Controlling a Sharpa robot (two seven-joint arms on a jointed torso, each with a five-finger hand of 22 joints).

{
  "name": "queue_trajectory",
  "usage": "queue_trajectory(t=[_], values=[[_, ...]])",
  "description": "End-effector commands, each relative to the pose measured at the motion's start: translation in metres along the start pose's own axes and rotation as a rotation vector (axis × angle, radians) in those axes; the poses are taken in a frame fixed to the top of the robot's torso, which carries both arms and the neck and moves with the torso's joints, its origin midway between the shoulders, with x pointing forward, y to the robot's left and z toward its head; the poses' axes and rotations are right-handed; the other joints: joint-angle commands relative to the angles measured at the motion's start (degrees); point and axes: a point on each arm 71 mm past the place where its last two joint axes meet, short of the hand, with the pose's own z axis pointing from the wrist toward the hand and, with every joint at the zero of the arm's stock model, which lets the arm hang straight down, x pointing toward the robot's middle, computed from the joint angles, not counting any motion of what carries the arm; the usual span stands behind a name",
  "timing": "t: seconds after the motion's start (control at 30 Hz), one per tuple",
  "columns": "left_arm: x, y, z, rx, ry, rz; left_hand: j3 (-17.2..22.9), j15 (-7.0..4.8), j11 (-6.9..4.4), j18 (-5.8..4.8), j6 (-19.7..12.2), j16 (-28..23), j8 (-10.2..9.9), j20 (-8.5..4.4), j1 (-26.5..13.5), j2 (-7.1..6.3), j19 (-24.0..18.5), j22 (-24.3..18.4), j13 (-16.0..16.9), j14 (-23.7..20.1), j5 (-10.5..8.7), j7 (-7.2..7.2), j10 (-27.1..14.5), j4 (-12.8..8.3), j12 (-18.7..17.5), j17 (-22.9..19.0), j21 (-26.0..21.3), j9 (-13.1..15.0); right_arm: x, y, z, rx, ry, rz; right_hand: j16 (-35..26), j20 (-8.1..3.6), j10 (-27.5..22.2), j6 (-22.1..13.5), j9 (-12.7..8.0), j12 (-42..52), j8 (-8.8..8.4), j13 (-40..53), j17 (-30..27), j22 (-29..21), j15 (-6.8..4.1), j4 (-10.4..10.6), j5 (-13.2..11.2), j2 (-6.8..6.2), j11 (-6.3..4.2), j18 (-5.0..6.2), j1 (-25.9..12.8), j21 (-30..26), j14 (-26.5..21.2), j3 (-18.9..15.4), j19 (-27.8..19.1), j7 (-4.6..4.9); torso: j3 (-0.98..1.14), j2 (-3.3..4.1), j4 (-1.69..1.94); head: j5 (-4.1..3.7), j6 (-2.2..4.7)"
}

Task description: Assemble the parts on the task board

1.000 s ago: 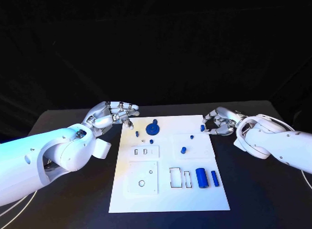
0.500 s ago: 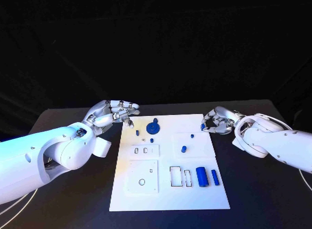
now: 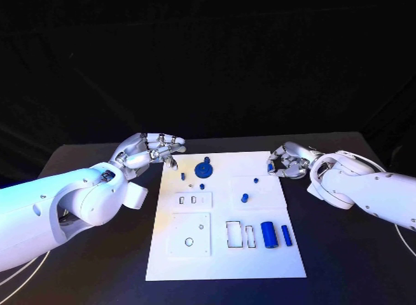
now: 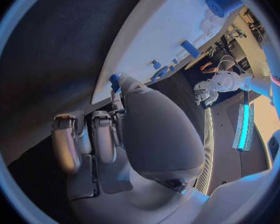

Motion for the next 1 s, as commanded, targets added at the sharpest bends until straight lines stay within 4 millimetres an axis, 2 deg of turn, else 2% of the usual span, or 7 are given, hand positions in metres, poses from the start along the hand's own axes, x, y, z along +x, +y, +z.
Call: queue_trajectory(t=[0.03,0.2,0.33,0.47,0.77,0.87,1.0], values=[[0.002,-0.001,0.000,0.007,0.019,-0.003,0.43,-0.16,-0.12,0.30,-0.13,0.32,0.20,0.09,0.68,-0.09,-0.37,0.15,0.06,-0.43,0.05,-0.06,-0.05,-0.01,0.09,-0.11,0.34,0.10,0.002,0.000,0.000,0.002,0.019,-0.011,0.19,-0.37,2.35,0.45,0.01,0.40,0.31,10.78,15.07,15.08,-0.36,0.11,0.07,-0.09,-0.08,-0.39,-0.24,0.26,6.09,0.30,6.10,-0.14,-0.01,-0.01,0.00,0.00,-0.02],[0.002,-0.001,0.000,0.006,0.019,-0.003,0.43,-0.16,-0.12,0.30,-0.13,0.32,0.20,0.09,0.68,-0.09,-0.37,0.15,0.06,-0.43,0.05,-0.06,-0.05,-0.01,0.09,-0.11,0.34,0.10,0.002,-0.001,0.001,0.007,0.008,-0.011,0.19,-0.49,2.49,1.82,0.25,0.56,1.05,10.92,15.07,15.08,-0.50,0.00,0.27,0.40,-0.34,-0.39,-0.18,0.26,6.09,1.13,6.10,-0.45,-0.03,-0.03,-0.01,-0.02,-0.01],[0.002,-0.001,0.000,0.005,0.019,-0.003,0.43,-0.16,-0.12,0.30,-0.13,0.32,0.20,0.09,0.68,-0.09,-0.37,0.15,0.06,-0.43,0.05,-0.06,-0.05,-0.01,0.09,-0.11,0.34,0.10,0.001,-0.001,0.001,0.009,-0.008,-0.011,0.19,-1.03,2.66,3.82,0.80,0.74,2.47,11.08,15.07,15.08,-1.19,-0.30,0.99,1.20,-1.11,-0.39,-0.18,0.26,6.09,2.33,6.10,-1.40,-0.03,-0.03,-0.02,0.00,-0.03],[0.002,-0.001,0.000,0.005,0.020,-0.003,0.43,-0.16,-0.12,0.30,-0.13,0.32,0.20,0.09,0.68,-0.09,-0.37,0.15,0.06,-0.43,0.05,-0.06,-0.05,-0.01,0.09,-0.11,0.34,0.10,0.000,-0.001,0.001,0.011,-0.023,-0.011,0.19,-1.30,2.61,4.37,1.05,0.62,3.07,11.01,15.07,15.08,-1.46,-0.53,1.24,1.45,-1.46,-0.39,-0.21,0.26,6.09,2.87,6.10,-1.79,-0.04,-0.03,0.03,-0.01,0.02],[0.001,-0.001,0.000,0.004,0.020,-0.003,0.43,-0.16,-0.12,0.30,-0.13,0.32,0.20,0.09,0.68,-0.09,-0.37,0.15,0.06,-0.43,0.05,-0.06,-0.05,-0.01,0.09,-0.11,0.34,0.10,-0.003,0.003,-0.001,0.027,-0.081,-0.004,0.19,-1.51,2.69,4.70,1.31,0.70,3.62,11.09,15.07,15.08,-1.63,-0.75,1.55,1.81,-1.77,-0.39,-0.30,0.26,6.09,3.43,6.10,-2.07,-0.02,-0.05,-0.01,0.05,-0.06],[0.001,-0.001,0.000,0.000,0.022,-0.004,0.57,-0.15,-0.11,0.30,-0.12,0.34,0.21,0.09,0.72,0.00,-0.50,0.30,0.06,-0.45,0.02,-0.04,-0.03,-0.13,0.08,-0.17,0.57,0.14,-0.006,0.006,-0.004,0.056,-0.104,0.006,0.19,-1.58,2.65,4.44,1.53,0.57,3.97,11.03,15.07,15.08,-1.59,-0.86,3.23,2.02,-1.87,-0.39,-0.82,0.26,6.09,4.07,6.10,-2.11,-0.06,-0.03,0.03,0.16,-0.08],[0.001,-0.001,0.000,-0.002,0.022,-0.003,0.57,-0.15,-0.11,0.30,-0.12,0.34,0.21,0.09,0.72,0.00,-0.50,0.30,0.06,-0.45,0.02,-0.04,-0.03,-0.13,0.08,-0.17,0.57,0.14,-0.013,0.018,-0.007,0.077,-0.126,0.023,0.19,-1.53,2.46,3.97,1.81,0.23,4.38,10.84,15.07,15.08,-1.49,-1.39,5.19,2.12,-1.85,-0.39,-1.15,0.26,6.09,5.05,6.10,-2.01,-0.10,-0.11,-0.11,0.15,-0.09]])
